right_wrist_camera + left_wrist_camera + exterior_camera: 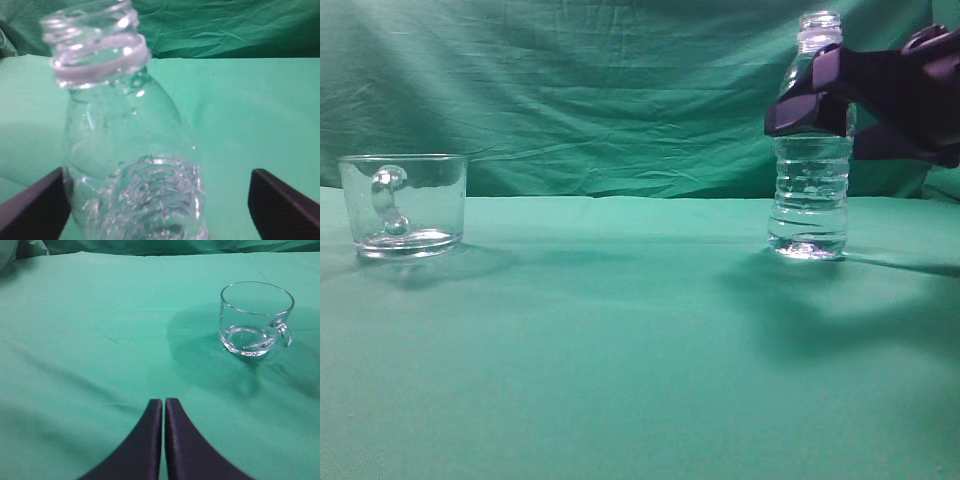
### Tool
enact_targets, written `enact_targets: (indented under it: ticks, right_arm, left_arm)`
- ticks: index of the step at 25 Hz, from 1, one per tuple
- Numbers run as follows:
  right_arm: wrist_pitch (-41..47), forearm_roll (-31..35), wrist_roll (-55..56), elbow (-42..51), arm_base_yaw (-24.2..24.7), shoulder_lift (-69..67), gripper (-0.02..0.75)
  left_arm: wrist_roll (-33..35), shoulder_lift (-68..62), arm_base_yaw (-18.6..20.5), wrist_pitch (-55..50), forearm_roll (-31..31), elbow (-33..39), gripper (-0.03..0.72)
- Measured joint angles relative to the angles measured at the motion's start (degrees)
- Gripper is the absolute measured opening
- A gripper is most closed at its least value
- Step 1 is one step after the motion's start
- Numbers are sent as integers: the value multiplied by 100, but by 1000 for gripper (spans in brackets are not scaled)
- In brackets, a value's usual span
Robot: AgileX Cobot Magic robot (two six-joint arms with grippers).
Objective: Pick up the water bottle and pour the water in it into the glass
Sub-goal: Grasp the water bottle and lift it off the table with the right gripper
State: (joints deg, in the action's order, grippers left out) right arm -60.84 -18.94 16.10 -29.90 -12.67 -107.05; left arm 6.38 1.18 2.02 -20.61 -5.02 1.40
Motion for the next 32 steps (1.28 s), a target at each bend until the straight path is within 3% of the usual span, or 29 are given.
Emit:
enact_targets:
  ticks: [9,10,20,32]
  right_arm:
    - [-48,-319,-3,-442,-10,-596,644]
    - [-73,-332,-3,-442,-10,-629,584]
    - [-217,-354,-91,-442,-10,-770,287]
    - [99,-840,-24,-458,-10,-82,302]
  left_arm:
    - [0,0,0,0,0,0,0]
    - [0,0,0,0,0,0,0]
    - [0,0,0,0,0,0,0]
    - [0,0,0,0,0,0,0]
